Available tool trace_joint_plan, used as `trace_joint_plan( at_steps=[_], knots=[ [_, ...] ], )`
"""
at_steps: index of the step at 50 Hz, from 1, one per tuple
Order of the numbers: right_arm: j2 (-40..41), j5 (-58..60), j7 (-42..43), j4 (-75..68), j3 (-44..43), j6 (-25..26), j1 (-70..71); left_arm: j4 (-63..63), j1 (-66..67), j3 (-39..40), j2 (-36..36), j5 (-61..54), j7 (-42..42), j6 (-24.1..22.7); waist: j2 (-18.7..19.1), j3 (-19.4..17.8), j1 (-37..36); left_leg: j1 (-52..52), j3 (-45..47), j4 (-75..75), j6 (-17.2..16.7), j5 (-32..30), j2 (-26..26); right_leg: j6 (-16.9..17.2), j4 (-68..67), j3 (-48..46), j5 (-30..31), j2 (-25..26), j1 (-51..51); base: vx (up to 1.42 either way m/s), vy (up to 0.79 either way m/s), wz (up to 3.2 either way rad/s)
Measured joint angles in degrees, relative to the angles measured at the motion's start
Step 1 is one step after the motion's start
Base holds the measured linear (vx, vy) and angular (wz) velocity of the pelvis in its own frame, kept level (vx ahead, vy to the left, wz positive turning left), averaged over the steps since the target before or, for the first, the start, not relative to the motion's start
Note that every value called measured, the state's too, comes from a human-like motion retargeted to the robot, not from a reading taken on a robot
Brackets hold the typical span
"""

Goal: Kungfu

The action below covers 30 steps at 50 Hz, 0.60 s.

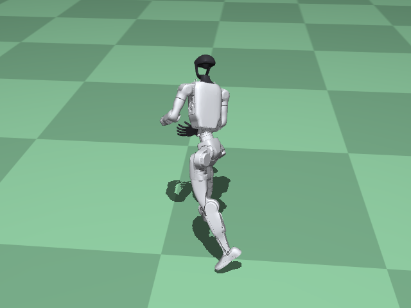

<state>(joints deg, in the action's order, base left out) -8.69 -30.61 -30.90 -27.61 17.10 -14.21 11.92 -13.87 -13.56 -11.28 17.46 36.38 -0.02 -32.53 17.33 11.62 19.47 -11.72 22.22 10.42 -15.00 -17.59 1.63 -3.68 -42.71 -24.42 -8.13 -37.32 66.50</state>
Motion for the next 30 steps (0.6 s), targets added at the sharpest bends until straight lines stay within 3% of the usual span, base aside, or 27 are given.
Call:
trace_joint_plan(
  at_steps=[3,5,7,9,10,11,14,15,17,21,26,30],
  knots=[
    [-1.4,-4.4,0.8,1.7,-1.8,-1.0,-0.8,-4.2,-5.5,1.8,-2.1,-10.3,1.7,-3.2,-3.3,-0.2,-0.3,3.2,-3.2,7.1,0.6,-9.9,6.5,-1.6,0.7,4.0,-6.5,12.4,-5.5,0.33,-1.04,-2.53],
    [-2.5,-7.2,1.6,4.2,-3.2,-2.0,-0.7,-6.4,-9.5,2.8,-4.7,-18.3,3.6,-5.9,-5.9,-1.2,-1.5,1.2,-13.5,15.6,1.6,-11.9,3.7,-2.1,4.2,8.0,-7.2,19.8,-10.2,0.33,-0.7,-3.36],
    [-3.9,-9.3,3.2,7.7,-5.6,-3.0,-0.1,-8.0,-13.8,3.6,-8.2,-28.7,3.6,-8.6,-9.3,-1.5,-2.7,-2.6,-20.8,24.2,0.0,-4.8,-4.5,-1.5,6.9,13.9,-6.8,23.9,-13.3,0.38,-0.2,-3.07],
    [-5.0,-10.7,5.2,11.6,-8.2,-4.4,0.8,-8.4,-17.3,4.8,-12.0,-40.1,0.3,-9.0,-12.6,-1.4,-2.9,-6.8,-20.3,30.5,0.0,1.3,-10.0,-0.2,8.8,19.4,-6.6,25.6,-16.1,0.43,-0.11,-2.63],
    [-5.3,-11.2,6.5,13.6,-9.5,-5.3,1.2,-8.4,-18.7,5.3,-13.7,-46.0,-2.1,-8.4,-13.7,-1.1,-2.5,-8.9,-18.2,32.7,0.0,4.6,-9.7,-0.2,10.0,20.7,-6.5,26.6,-17.9,0.43,-0.39,-2.39],
    [-5.1,-11.6,8.2,15.7,-10.4,-6.3,1.6,-7.9,-19.6,5.6,-14.6,-52.1,-5.0,-6.9,-13.8,-1.1,-2.3,-10.9,-15.4,35.5,1.0,9.7,-4.8,-1.2,12.6,20.5,-6.0,29.6,-21.0,0.46,-0.51,-2.46],
    [-5.2,-12.6,12.6,21.6,-12.5,-9.7,3.5,-6.1,-22.0,6.5,-16.5,-66.0,-10.1,-3.0,-14.8,-0.9,-0.7,-16.0,-5.9,39.5,8.8,20.4,5.1,-2.0,18.5,23.0,-4.6,34.7,-28.7,0.5,-0.35,-2.48],
    [-5.3,-12.9,14.1,23.4,-13.1,-11.0,4.4,-5.6,-22.8,6.8,-16.7,-69.8,-11.4,-1.5,-15.1,-0.9,-0.2,-17.6,-3.9,39.9,10.9,22.8,7.2,-2.0,20.1,24.3,-4.1,36.0,-30.9,0.5,-0.18,-2.5],
    [-5.8,-13.5,16.9,26.9,-13.7,-13.5,6.1,-4.8,-24.1,7.0,-17.0,-75.7,-14.2,1.6,-15.4,-1.0,0.2,-21.1,-5.0,37.7,11.3,25.6,8.1,-1.8,22.6,26.7,-3.2,38.6,-34.9,0.5,-0.13,-2.66],
    [-7.0,-13.9,22.1,33.0,-15.1,-18.2,9.7,-3.2,-26.0,6.9,-18.5,-84.1,-20.6,7.5,-16.6,-1.0,-1.5,-26.3,-10.6,26.7,10.8,25.3,8.7,-1.0,25.7,33.6,-2.1,42.3,-42.0,0.54,-0.01,-3.1],
    [-7.3,-16.3,27.2,39.3,-15.7,-22.1,14.5,-1.1,-27.2,6.3,-21.0,-92.8,-25.5,12.0,-16.8,-1.3,-3.2,-26.9,-15.1,7.2,15.7,23.2,13.2,-0.2,24.8,47.8,-3.2,46.2,-47.2,0.47,0.24,-3.11],
    [-6.0,-19.9,28.0,43.7,-14.9,-23.8,15.8,0.9,-27.2,5.4,-23.3,-98.6,-29.0,15.6,-15.1,-1.8,-1.1,-24.5,-16.0,-3.5,16.3,22.7,16.6,0.0,20.7,57.0,-7.4,48.3,-49.2,0.49,0.48,-2.45]
  ],
)
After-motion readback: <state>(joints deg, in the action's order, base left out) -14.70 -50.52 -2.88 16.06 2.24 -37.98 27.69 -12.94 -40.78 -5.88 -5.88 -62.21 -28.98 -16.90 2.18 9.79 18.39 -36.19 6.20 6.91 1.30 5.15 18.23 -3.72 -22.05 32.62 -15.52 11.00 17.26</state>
